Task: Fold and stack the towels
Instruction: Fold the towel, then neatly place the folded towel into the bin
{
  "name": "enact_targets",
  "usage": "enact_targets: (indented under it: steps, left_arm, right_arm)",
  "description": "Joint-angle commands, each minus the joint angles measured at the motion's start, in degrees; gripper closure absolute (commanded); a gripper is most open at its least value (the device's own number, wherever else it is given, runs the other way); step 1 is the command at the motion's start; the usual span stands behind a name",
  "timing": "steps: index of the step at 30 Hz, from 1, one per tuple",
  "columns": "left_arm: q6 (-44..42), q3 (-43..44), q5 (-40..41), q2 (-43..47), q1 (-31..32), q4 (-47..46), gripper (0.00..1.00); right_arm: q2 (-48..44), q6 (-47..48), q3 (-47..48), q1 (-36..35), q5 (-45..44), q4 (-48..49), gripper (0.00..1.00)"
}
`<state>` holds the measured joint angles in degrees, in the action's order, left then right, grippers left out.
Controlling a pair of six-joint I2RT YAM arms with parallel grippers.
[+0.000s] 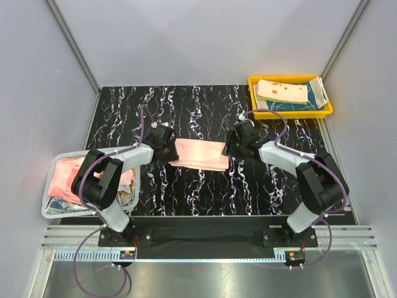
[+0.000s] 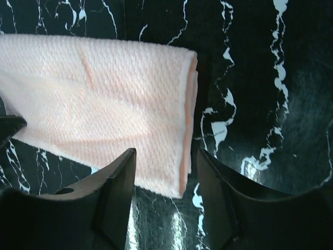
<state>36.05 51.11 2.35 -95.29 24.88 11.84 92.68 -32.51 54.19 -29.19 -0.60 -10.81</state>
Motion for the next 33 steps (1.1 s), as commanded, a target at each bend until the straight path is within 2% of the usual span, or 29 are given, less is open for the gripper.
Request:
enact_targets:
  steps: [1,3,5,12,19,23,24,27,33]
  left_arm:
    - [-0.46,0.48,1.70,-1.74,-0.63,0.03,0.71]
    - [-0.54,0.22,1.26,-2.01,-0.63,-0.23,0.71]
    - [-0.55,-0.13,0.99,-2.45,-0.54,-0.59,0.71]
    - [-0.46,-1.10,0.20,-2.45,-0.63,-1.37,0.72]
    - [-0.20,-2.59,-0.85,-2.10,-0.63,-2.25,0.73]
    - [0.25,-2.86,-2.00,-1.13,-0.19,-3.13,0.73]
    - [0.25,-2.60,-2.00,-0.61,-0.10,-2.61,0.73]
    - [0.77,-1.11,-4.01,2.55,-0.10,-1.04,0.66]
    - [3.67,4.42,-3.76,11.51,0.34,3.80,0.57]
  right_arm:
    - [4.68,-0.18,3.37,-0.17,-0.81,0.96,0.41]
    - [6.10,-0.80,3.81,-0.25,-0.19,1.93,0.36]
    - [7.86,-1.76,3.90,-0.34,-0.02,2.37,0.35]
    - [12.25,-2.47,5.92,-2.97,-4.04,1.58,0.38]
    - [14.89,-2.64,7.86,-5.17,-8.71,-1.49,0.55]
    - [15.42,-1.15,9.52,-5.35,-11.52,-5.26,0.81]
    - [15.51,-0.80,10.31,-5.53,-12.48,-5.88,0.91]
    - [16.12,0.95,11.89,-5.88,-14.16,-8.08,1.00]
    - [16.30,4.47,14.97,-5.88,-18.28,-13.09,1.00]
